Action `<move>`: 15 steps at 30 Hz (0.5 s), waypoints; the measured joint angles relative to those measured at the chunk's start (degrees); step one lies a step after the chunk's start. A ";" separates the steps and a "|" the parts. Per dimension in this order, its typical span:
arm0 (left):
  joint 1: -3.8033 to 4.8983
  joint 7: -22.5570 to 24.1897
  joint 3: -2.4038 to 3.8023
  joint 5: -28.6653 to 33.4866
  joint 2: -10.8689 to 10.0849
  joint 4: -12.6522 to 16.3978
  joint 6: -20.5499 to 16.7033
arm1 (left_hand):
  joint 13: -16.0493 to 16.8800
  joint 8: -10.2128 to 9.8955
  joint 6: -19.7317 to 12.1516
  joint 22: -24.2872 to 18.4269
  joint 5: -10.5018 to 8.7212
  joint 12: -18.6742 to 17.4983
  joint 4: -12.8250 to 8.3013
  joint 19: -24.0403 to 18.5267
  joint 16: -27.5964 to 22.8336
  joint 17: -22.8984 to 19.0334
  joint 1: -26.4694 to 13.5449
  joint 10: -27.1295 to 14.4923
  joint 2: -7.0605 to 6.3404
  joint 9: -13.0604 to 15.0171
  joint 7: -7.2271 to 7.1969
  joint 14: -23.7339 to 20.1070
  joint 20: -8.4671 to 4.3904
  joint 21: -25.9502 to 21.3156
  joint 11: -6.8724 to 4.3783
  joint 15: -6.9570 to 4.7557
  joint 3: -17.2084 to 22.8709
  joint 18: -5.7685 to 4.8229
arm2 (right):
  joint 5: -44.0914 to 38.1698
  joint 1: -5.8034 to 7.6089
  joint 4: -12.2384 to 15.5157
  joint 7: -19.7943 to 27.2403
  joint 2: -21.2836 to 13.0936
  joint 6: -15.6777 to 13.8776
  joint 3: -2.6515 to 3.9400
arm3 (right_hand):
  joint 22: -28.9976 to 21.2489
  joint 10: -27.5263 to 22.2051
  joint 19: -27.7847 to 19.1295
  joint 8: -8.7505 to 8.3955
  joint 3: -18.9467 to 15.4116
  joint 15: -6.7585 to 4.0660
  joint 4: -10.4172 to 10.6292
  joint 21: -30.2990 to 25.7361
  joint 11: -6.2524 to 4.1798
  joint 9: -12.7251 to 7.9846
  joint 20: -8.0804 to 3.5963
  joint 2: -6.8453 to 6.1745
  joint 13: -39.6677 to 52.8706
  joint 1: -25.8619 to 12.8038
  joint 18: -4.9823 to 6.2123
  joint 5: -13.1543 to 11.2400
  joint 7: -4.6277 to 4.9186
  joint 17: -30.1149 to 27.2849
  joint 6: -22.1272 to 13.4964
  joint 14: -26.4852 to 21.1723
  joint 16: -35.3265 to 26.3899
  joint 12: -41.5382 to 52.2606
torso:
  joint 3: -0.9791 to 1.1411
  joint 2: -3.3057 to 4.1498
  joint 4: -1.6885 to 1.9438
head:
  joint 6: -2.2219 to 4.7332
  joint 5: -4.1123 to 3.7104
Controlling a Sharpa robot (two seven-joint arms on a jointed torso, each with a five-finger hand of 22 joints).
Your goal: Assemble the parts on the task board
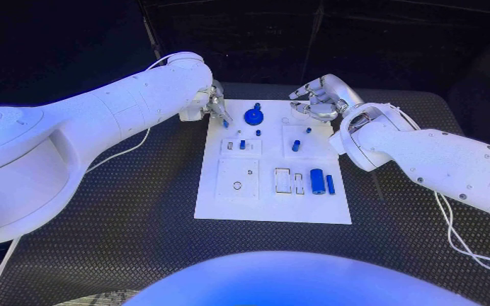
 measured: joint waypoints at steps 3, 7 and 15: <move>0.00 0.00 0.00 0.41 0.00 -0.03 -0.04 | -0.15 -0.04 -0.05 0.00 0.18 -0.26 -0.94 0.00 0.00 0.00 0.53 0.10 -0.11 -0.11 0.00 0.00 0.00 0.19 -0.09 0.00 1.11 0.00 | 0.01 0.00 -0.01 0.00 0.00 0.03 0.00 | 0.00 0.00 0.00 0.00 0.00 0.00 0.00 0.00 0.00 0.00 0.00 0.00 0.02 0.00 0.00 0.00 0.00 0.00 0.00 0.00 0.00 0.00 | 0.01 0.00 0.01 | 0.00 0.03; 0.00 -0.01 0.00 1.09 -0.21 0.19 -0.04 | -0.39 0.19 -0.54 0.00 0.16 -0.60 -2.38 0.00 0.00 0.00 1.04 0.16 -0.32 -0.27 0.05 0.00 0.00 0.19 -0.02 0.00 3.98 0.00 | 0.05 0.00 -0.06 0.01 0.00 0.10 0.00 | 0.00 0.00 0.00 0.00 0.00 0.00 0.00 0.00 0.00 0.00 0.00 0.00 0.09 0.00 0.00 0.00 0.00 0.00 0.00 0.00 0.00 0.00 | 0.01 -0.03 0.01 | 0.00 0.06; -0.04 -0.01 -0.02 3.22 -2.56 2.84 -0.79 | -0.39 2.23 -0.45 0.00 0.44 -0.82 -0.55 0.20 0.00 0.00 -0.04 0.38 -1.78 -0.21 -0.05 0.14 -0.20 0.46 -0.43 -0.13 8.83 0.00 | 0.07 0.00 -0.15 0.01 -0.05 0.25 0.00 | 0.00 0.00 0.00 0.00 0.00 0.00 0.00 0.00 0.00 0.00 0.00 0.00 0.08 0.00 0.00 0.00 0.00 0.00 0.00 0.00 0.00 0.00 | 0.03 -0.10 0.07 | 0.00 0.04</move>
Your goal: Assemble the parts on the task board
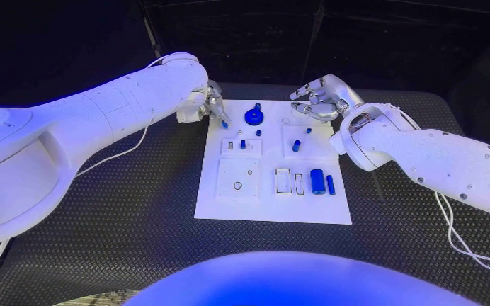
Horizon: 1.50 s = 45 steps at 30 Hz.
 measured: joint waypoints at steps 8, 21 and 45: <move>0.02 0.00 -0.02 2.29 -3.85 6.19 -2.04 | 0.00 2.63 -0.40 0.00 0.01 0.00 -1.63 0.00 0.00 0.00 -5.78 0.72 -3.30 0.32 -0.40 -0.01 0.00 0.00 -0.23 0.01 9.43 0.00 | 0.05 0.00 -0.10 0.01 -0.12 0.09 0.00 | 0.00 0.00 0.00 0.00 -0.15 0.00 0.15 0.00 0.00 0.00 0.00 0.00 0.04 0.00 0.00 0.00 0.00 0.00 0.00 0.00 0.00 0.00 | 0.00 -0.03 0.07 | 0.00 -0.40; -0.59 -0.02 -0.46 3.58 -11.00 19.21 -9.30 | 0.21 5.32 -0.83 0.00 -0.01 0.00 -2.28 -0.20 0.00 0.00 -9.18 1.27 -5.61 2.40 -0.78 -0.03 -0.20 0.21 -0.56 -0.38 15.81 0.00 | 0.13 0.00 -0.25 0.02 -0.41 0.21 -0.01 | 0.00 0.00 0.00 0.00 -0.15 0.00 0.15 0.00 0.00 0.00 0.00 0.00 0.04 0.00 0.00 0.00 0.00 -0.01 0.00 0.00 0.00 0.00 | 0.00 -0.02 0.06 | 0.00 0.19; -4.32 -0.03 -2.27 -0.68 -14.69 26.97 -19.33 | 0.52 5.94 -1.13 0.00 -0.28 0.00 -4.56 -0.20 0.00 0.00 -10.86 1.67 -6.75 3.19 -0.49 -0.03 -0.19 0.56 -0.58 -0.38 19.21 -0.01 | 0.18 0.00 -0.73 0.00 -0.22 0.59 -0.01 | 0.00 0.00 0.00 0.00 -0.15 0.00 0.15 0.00 0.00 0.00 0.00 0.00 0.03 0.00 0.00 0.00 0.00 -0.01 0.00 0.00 0.00 0.00 | -0.07 0.09 -0.08 | 0.00 0.90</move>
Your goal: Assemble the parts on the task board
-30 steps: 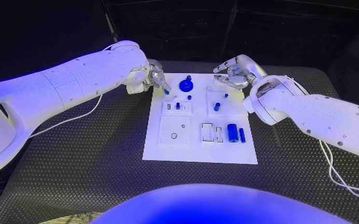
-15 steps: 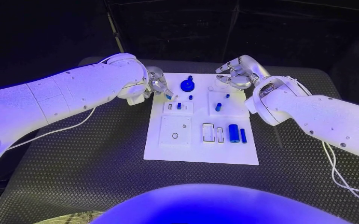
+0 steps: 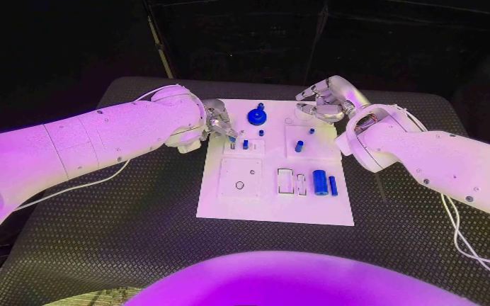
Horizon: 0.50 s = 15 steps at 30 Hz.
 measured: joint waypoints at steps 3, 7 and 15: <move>-0.12 -0.01 -0.27 -0.35 0.08 0.14 -0.09 | 0.00 0.24 -0.21 0.00 0.06 0.00 0.06 0.11 0.00 0.00 0.00 0.00 0.00 0.05 -0.02 0.00 -0.11 0.00 0.01 0.00 0.06 0.00 | 0.00 0.00 0.00 0.00 0.01 0.05 0.00 | 0.00 0.00 0.00 0.00 0.00 0.00 0.00 0.00 0.00 0.00 0.00 0.00 0.00 0.00 0.00 0.00 0.00 0.00 0.00 0.00 0.00 0.00 | 0.00 0.01 0.00 | 0.00 0.05; -0.23 -0.04 -0.57 -0.91 0.11 0.32 0.06 | 0.00 0.35 -0.28 0.00 0.46 0.00 0.22 0.20 0.00 0.00 0.00 0.00 -0.01 0.32 -0.13 0.00 -0.20 0.00 0.01 0.00 0.23 0.00 | 0.01 0.00 -0.01 0.00 0.03 0.09 0.00 | 0.00 0.00 0.00 0.00 0.00 0.00 0.00 0.00 0.00 0.00 0.00 0.00 0.00 0.00 0.00 0.00 0.00 0.03 0.00 0.00 0.00 0.00 | 0.00 0.04 0.00 | 0.00 0.10; -0.20 -0.02 -0.67 -2.41 0.07 0.65 0.96 | 0.11 0.65 -0.27 0.00 0.50 0.00 0.30 0.20 0.00 0.00 -0.54 0.00 -0.03 0.32 -0.14 0.00 -0.20 0.32 0.02 0.00 0.47 0.00 | 0.01 0.00 -0.03 0.02 0.06 0.18 -0.01 | 0.00 0.00 0.00 0.00 0.00 0.00 0.00 0.00 0.00 0.00 0.00 0.00 0.00 0.00 0.00 0.00 0.00 0.04 0.00 0.00 0.00 0.00 | -0.02 0.04 0.03 | 0.00 0.18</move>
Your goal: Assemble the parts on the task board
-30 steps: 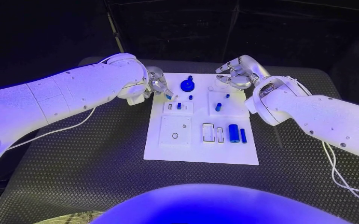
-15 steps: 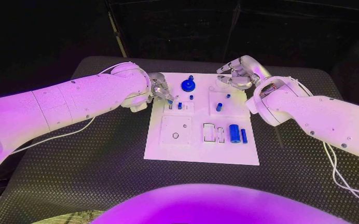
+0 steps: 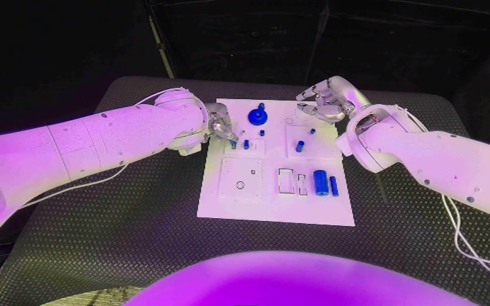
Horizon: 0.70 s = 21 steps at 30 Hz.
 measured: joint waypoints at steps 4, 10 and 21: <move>0.00 0.00 0.00 -1.06 0.01 0.20 0.47 | 0.23 0.06 0.00 0.00 0.00 0.22 -0.62 0.00 0.00 0.00 -0.40 0.23 -0.40 -0.01 0.00 -0.21 0.00 0.00 -0.22 -0.21 0.63 0.00 | 0.00 0.00 -0.02 0.00 0.03 0.07 0.00 | 0.00 0.00 0.00 0.00 0.00 0.00 0.00 0.00 0.00 0.00 0.00 0.00 0.00 0.00 0.00 0.00 0.00 0.00 0.00 0.00 0.00 0.00 | -0.01 0.00 0.01 | 0.00 0.10; -0.01 0.00 0.00 -2.27 -0.01 0.51 1.01 | 0.29 0.24 0.01 0.00 0.00 0.22 -0.57 0.00 0.00 0.00 -0.40 0.32 -0.40 -0.01 0.00 -0.21 0.00 0.02 -0.15 -0.21 0.88 0.00 | 0.00 0.00 -0.06 0.01 0.06 0.16 0.00 | 0.00 0.00 0.00 0.00 -0.01 0.00 0.01 0.00 0.00 0.00 0.00 0.00 0.01 0.00 0.00 0.00 0.00 -0.01 0.00 0.00 0.00 0.00 | -0.01 0.00 0.01 | 0.00 0.14; -0.08 -0.01 0.01 -3.21 -0.26 0.92 1.85 | 0.57 0.51 0.01 0.00 -0.05 0.46 -0.47 0.00 0.00 0.00 -0.45 0.41 -0.45 0.11 0.00 -0.21 0.00 0.23 -0.23 -0.21 1.10 0.00 | 0.00 -0.01 -0.15 0.01 0.11 0.31 0.00 | 0.00 0.00 0.00 0.00 -0.16 0.00 0.16 0.00 0.00 0.00 0.00 0.00 0.07 0.00 0.00 0.00 0.00 -0.01 0.00 0.00 0.00 0.00 | 0.00 -0.02 0.01 | 0.00 0.21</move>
